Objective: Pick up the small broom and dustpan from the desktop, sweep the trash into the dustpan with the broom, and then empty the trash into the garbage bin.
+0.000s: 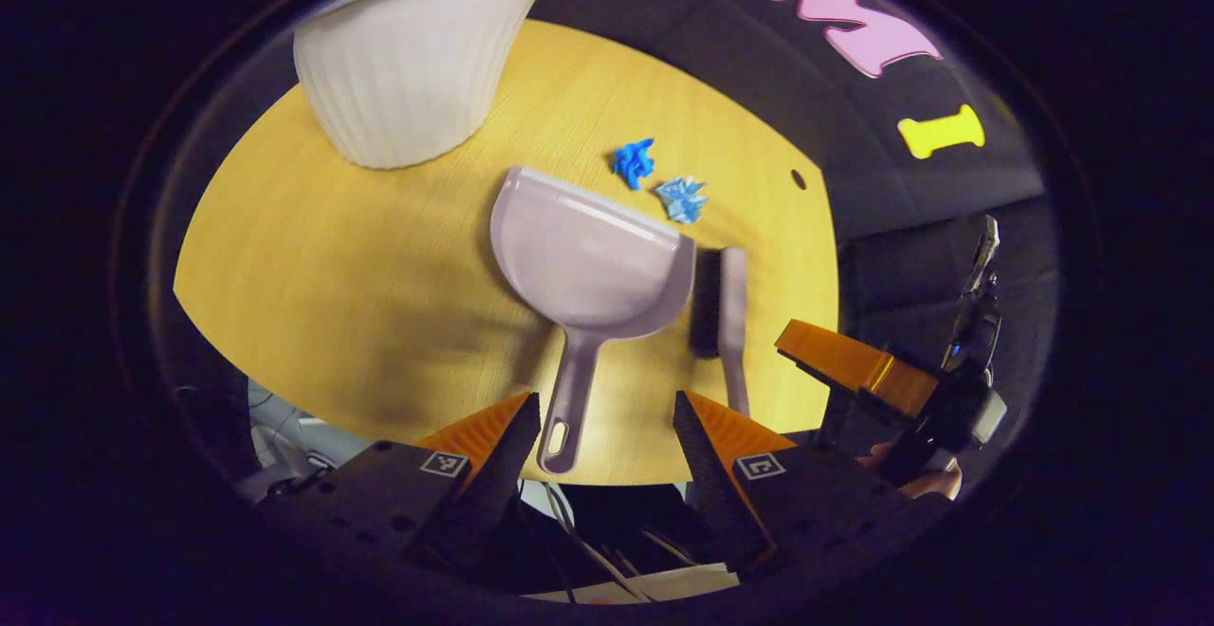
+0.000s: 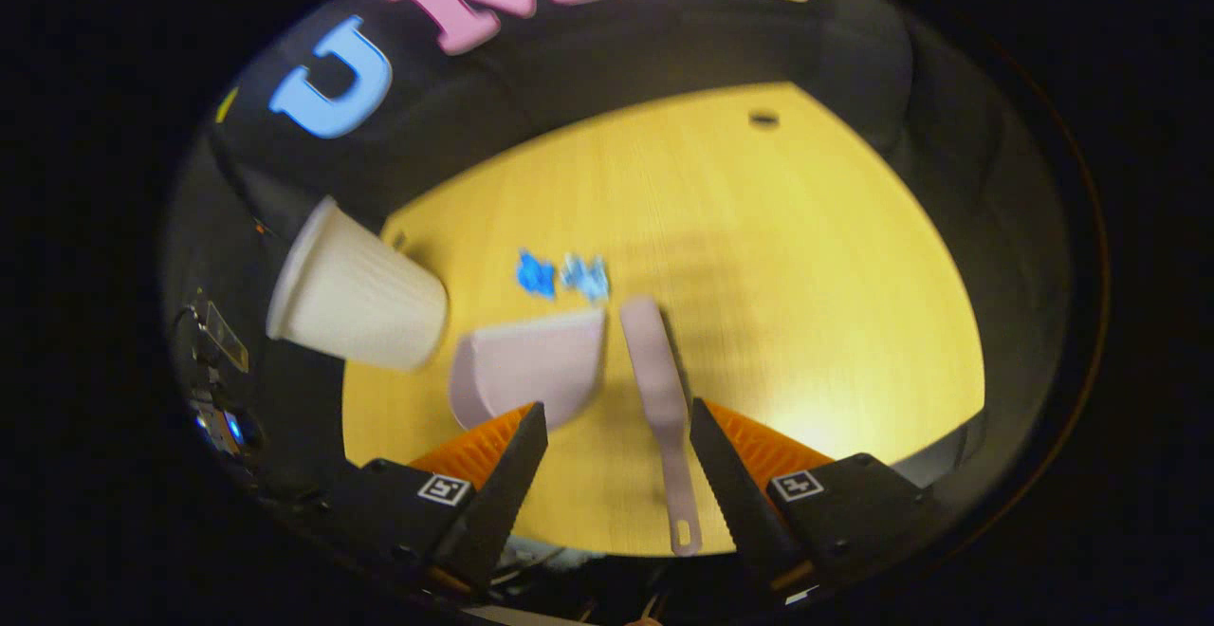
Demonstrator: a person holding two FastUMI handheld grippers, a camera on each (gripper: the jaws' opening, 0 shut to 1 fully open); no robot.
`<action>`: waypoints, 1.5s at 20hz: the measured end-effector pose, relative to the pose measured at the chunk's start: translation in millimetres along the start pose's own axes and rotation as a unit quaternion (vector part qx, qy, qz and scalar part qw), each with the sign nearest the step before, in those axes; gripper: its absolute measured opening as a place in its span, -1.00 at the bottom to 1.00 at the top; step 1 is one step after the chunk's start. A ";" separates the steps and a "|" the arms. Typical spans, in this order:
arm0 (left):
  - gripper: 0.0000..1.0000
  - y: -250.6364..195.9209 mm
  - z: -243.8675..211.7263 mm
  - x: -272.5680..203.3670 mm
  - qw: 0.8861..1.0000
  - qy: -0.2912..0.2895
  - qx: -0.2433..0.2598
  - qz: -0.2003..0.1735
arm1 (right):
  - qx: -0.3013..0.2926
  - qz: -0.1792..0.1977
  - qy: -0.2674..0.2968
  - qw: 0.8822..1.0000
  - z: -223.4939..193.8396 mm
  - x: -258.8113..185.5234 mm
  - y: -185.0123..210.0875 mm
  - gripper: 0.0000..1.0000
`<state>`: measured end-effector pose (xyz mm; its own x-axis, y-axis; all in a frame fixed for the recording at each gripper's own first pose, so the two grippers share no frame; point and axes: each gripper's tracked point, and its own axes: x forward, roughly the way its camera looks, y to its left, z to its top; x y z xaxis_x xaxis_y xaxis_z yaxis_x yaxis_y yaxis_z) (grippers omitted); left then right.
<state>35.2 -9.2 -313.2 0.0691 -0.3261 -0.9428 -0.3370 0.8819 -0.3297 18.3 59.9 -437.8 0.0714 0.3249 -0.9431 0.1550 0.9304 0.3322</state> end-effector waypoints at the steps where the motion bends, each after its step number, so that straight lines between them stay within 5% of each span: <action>1: 0.70 0.9 0.4 -11.0 0.998 0.031 0.010 0.054 | -0.004 -0.017 0.051 0.999 -11.7 23.2 -11.6 0.97; 2: 0.70 -0.6 7.0 -19.5 0.994 0.046 0.030 0.090 | -0.019 -0.036 0.085 0.996 -20.1 45.7 -21.0 0.79; 3: 0.69 -5.4 6.2 -20.1 0.991 0.063 0.037 0.111 | -0.026 -0.058 0.113 0.992 -25.0 57.0 -31.8 0.98; 5: 0.70 -24.2 19.1 -18.9 0.989 0.081 0.041 0.117 | -0.014 -0.077 0.143 0.987 -28.3 75.4 -32.6 0.98; 8: 0.70 -20.5 27.3 9.7 0.982 0.091 0.068 0.149 | -0.035 -0.093 0.150 0.984 -25.6 76.2 -30.7 0.79; 10: 0.68 -24.1 35.9 13.5 0.979 0.086 0.092 0.160 | -0.057 -0.109 0.145 0.982 -28.1 75.7 -32.0 0.94; 12: 0.46 -19.2 35.9 14.1 0.974 0.090 0.103 0.179 | -0.071 -0.128 0.154 0.977 -35.1 74.2 -37.6 0.85; 13: 0.34 -17.2 35.3 14.6 0.973 0.090 0.105 0.183 | -0.072 -0.133 0.150 0.977 -35.1 75.3 -39.1 0.39; 15: -0.35 -19.9 32.5 14.9 0.973 0.099 0.103 0.182 | -0.077 -0.144 0.155 0.974 -34.4 73.8 -45.9 0.34; 17: -0.39 -20.5 29.6 15.0 0.973 0.105 0.106 0.178 | -0.071 -0.134 0.165 0.975 -37.1 70.8 -46.9 -0.51; 18: -0.39 -20.6 28.3 14.4 0.971 0.112 0.109 0.179 | -0.083 -0.122 0.170 0.974 -38.0 71.6 -45.3 -0.41; 22: -0.43 -13.5 23.1 9.6 0.964 0.123 0.147 0.183 | -0.094 -0.085 0.170 0.977 -41.7 69.6 -40.8 -0.65; 26: -0.48 8.6 18.6 -0.7 0.955 0.128 0.195 0.181 | -0.097 -0.059 0.142 0.983 -22.7 59.9 -37.3 -0.63; 30: -0.48 24.4 22.1 -25.0 0.951 0.121 0.230 0.169 | -0.158 -0.082 0.079 0.981 62.7 43.3 -42.8 -0.63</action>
<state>46.0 28.0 -298.8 -0.2063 -0.0172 -0.9783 0.1495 0.9875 -0.0489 76.5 23.5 -491.8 -0.0869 0.1662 -0.9823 -0.1638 0.9702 0.1786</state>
